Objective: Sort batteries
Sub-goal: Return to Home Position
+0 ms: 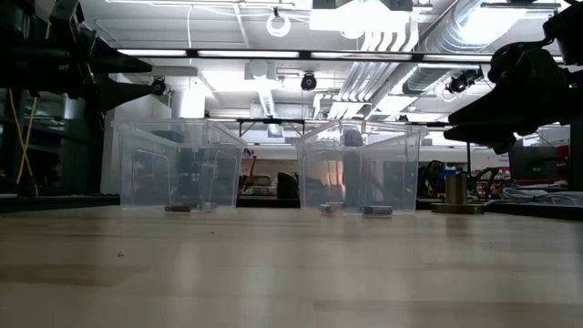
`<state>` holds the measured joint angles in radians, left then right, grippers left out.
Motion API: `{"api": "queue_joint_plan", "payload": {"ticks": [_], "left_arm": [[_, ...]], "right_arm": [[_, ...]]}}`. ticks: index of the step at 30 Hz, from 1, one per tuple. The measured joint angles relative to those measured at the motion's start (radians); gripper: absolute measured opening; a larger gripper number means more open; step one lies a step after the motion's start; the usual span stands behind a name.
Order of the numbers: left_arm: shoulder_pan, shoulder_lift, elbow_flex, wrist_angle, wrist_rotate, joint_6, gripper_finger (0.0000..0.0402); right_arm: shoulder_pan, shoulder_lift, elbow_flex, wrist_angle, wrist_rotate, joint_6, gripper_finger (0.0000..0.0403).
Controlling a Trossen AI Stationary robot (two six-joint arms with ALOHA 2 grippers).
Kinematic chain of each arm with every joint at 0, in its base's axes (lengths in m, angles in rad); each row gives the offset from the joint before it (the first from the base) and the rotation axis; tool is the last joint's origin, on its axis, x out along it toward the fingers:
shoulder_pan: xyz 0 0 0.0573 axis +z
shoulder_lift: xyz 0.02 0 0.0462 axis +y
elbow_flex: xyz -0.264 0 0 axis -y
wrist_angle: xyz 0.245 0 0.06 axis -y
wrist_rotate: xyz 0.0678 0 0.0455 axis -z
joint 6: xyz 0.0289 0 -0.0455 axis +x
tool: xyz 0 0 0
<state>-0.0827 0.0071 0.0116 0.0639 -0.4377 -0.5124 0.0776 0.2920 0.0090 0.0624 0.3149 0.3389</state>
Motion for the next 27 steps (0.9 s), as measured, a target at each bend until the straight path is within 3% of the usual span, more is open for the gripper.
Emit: {"api": "queue_joint_plan", "payload": {"ticks": [27], "left_arm": [[0.000,-0.003,0.000,0.000,0.000,0.000,0.0170]], "right_arm": [[0.002,-0.291,0.000,0.001,0.000,0.000,0.0222]]}}
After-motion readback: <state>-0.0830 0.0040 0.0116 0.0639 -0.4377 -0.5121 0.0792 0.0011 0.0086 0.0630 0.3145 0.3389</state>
